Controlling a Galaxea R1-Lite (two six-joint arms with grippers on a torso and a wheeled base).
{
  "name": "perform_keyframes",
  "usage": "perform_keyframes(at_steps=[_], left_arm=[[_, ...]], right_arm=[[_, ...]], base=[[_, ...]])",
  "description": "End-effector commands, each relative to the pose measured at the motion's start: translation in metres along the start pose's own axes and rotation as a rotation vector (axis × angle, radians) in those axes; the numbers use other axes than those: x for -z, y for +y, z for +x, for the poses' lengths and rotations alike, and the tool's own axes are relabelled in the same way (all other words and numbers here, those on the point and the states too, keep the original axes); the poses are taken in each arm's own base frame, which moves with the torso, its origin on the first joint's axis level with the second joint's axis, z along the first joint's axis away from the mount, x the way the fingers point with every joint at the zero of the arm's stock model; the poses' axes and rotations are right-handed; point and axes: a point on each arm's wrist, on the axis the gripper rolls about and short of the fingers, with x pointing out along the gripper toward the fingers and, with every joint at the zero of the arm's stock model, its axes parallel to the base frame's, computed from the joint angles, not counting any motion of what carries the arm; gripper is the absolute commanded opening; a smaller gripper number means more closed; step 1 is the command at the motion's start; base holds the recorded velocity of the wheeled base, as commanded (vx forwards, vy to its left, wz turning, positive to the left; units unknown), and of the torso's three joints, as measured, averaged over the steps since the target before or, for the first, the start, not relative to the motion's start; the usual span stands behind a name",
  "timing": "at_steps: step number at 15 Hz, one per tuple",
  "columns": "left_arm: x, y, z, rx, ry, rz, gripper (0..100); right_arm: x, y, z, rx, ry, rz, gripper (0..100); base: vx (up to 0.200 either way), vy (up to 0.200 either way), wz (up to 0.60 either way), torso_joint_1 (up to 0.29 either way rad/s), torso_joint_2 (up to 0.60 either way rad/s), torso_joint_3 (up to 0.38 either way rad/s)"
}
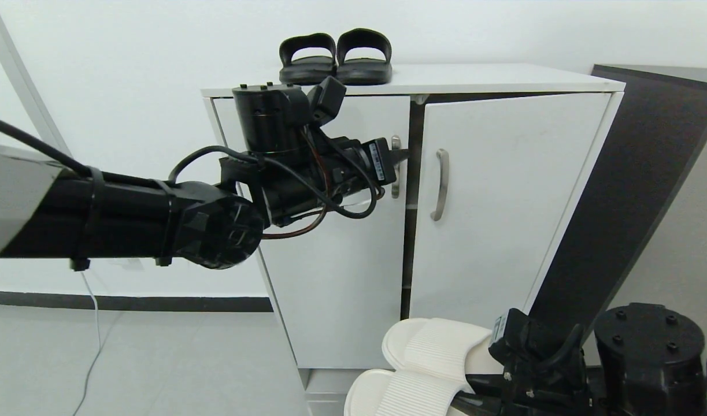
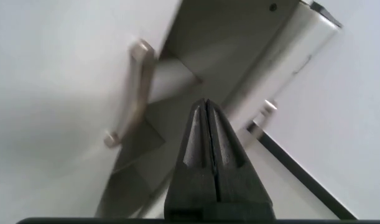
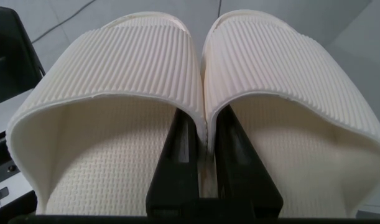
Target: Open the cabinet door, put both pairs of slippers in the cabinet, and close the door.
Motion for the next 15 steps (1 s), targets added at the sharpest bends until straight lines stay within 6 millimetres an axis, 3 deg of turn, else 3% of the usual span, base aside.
perform_keyframes(at_steps=[1,5,7,10,12,15], left_arm=[[0.010,0.007,0.017,-0.002,0.015,-0.005,0],[0.019,0.000,0.029,0.027,0.028,-0.009,0],[0.024,-0.011,0.029,0.044,0.037,-0.012,0],[0.029,-0.054,0.007,0.134,0.053,-0.003,0],[0.030,-0.071,-0.005,0.178,0.053,0.011,0],[0.026,-0.068,-0.010,0.166,0.041,0.026,0]], right_arm=[[0.001,0.001,0.001,-0.003,0.007,-0.001,0],[0.002,0.002,0.001,-0.008,0.011,-0.002,0],[0.003,0.002,0.002,-0.010,0.015,-0.004,0],[0.003,0.003,0.001,-0.011,0.014,-0.013,0],[0.005,0.003,0.002,-0.013,0.021,-0.025,0],[0.005,0.004,0.002,-0.014,0.021,-0.026,0]], base=[[0.000,0.000,0.00,0.000,0.00,0.000],[0.000,0.000,0.00,0.000,0.00,0.000],[-0.200,0.000,0.00,0.000,0.00,-0.002],[-0.200,0.000,0.00,0.006,0.00,0.004],[-0.200,0.000,0.00,0.002,0.00,0.007],[-0.133,0.000,0.00,0.000,0.00,0.003]])
